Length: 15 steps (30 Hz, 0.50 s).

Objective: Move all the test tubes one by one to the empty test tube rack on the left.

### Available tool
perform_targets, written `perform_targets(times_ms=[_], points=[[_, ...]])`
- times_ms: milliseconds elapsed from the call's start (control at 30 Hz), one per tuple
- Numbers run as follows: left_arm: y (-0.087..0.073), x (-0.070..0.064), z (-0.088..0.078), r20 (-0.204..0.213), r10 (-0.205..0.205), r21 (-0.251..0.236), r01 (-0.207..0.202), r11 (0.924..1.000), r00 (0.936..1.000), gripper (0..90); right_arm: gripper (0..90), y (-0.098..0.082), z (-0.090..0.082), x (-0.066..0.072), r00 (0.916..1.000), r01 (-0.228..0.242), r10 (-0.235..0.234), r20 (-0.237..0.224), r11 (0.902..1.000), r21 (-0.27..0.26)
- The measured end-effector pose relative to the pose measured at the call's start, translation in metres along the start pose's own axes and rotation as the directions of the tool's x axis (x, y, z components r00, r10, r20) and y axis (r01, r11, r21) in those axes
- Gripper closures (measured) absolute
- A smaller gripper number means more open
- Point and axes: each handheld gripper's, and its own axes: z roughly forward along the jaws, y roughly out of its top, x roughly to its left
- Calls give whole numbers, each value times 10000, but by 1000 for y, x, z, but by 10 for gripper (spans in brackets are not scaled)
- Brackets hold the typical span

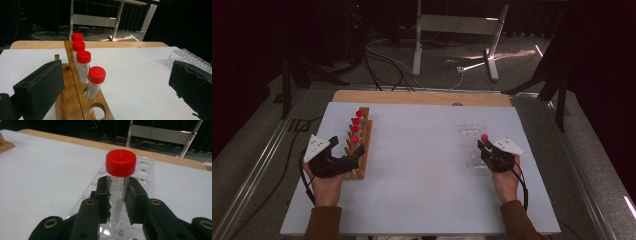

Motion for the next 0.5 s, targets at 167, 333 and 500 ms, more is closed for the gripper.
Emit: perform_targets(times_ms=[167, 333, 500], points=[[-1, -1, 0, 80, 17, -17, -17, 10000, 10000, 6, 742, 6, -6, 0, 9999, -141, 141, -22, 9995, -287], [0, -3, -1, 194, 67, -56, -66, 10000, 9998, 6, 743, 13, -14, 0, 9998, -193, 194, 16, 9976, -663], [1, -7, 0, 317, 110, -56, -109, 9999, 9994, 6, 743, 21, -23, -1, 9998, -213, 210, -40, 9948, -997]])
